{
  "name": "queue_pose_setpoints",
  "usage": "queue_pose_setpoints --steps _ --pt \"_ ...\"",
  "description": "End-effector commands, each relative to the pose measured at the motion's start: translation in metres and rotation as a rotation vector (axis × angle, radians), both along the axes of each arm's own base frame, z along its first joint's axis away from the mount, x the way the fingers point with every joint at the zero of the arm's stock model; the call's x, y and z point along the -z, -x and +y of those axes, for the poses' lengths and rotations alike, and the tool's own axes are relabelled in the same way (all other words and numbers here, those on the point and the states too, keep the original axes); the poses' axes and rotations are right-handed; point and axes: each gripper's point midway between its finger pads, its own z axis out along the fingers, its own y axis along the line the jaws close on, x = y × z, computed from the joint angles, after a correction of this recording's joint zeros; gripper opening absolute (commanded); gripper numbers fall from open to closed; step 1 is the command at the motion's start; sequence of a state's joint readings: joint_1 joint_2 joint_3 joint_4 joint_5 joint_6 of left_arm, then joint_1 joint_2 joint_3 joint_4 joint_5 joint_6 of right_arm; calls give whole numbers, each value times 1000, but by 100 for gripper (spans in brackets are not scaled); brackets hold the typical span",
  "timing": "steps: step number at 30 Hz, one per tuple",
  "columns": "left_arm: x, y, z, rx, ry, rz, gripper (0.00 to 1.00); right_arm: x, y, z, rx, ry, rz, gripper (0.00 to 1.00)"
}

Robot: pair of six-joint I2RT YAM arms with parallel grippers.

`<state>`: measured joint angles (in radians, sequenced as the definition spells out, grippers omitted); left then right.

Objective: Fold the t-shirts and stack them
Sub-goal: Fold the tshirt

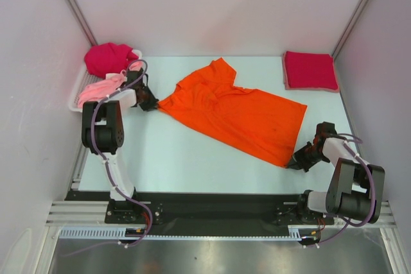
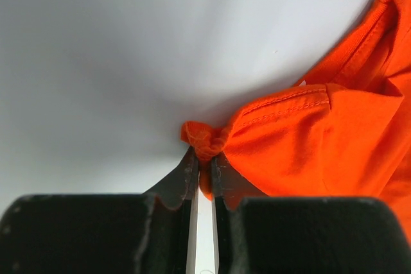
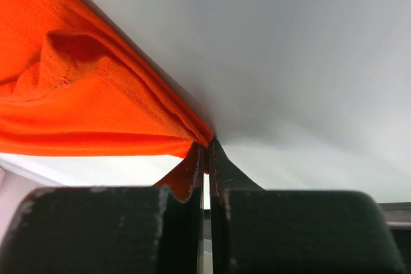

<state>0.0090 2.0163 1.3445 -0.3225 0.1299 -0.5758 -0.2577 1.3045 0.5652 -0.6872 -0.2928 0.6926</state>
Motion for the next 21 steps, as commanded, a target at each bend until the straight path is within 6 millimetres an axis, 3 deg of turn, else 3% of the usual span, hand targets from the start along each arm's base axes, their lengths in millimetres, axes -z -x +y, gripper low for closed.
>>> queue_pose_setpoints --steps 1,5,8,12,14,15,16,20,21 --pt "-23 -5 30 -73 -40 -73 0 9 22 -21 -15 124 100 0" --pt "-27 0 35 -70 -49 -81 0 7 18 -22 -33 120 90 0" --pt "-35 10 39 -84 -67 -104 0 4 16 -22 -46 118 83 0" --pt "-29 31 40 -116 -67 -103 0 1 15 -22 -45 121 63 0" --pt "-32 34 38 -113 -57 -120 2 2 14 -17 -50 91 59 5" --pt "-30 36 36 -111 -49 -124 5 2 13 -16 -52 83 55 6" --pt "-32 37 36 -110 -48 -129 16 1 13 -14 -54 76 51 8" --pt "-49 32 37 -91 -61 -174 47 -5 9 -14 -63 74 25 30" --pt "-55 31 37 -82 -68 -184 50 -7 9 -14 -65 72 26 33"
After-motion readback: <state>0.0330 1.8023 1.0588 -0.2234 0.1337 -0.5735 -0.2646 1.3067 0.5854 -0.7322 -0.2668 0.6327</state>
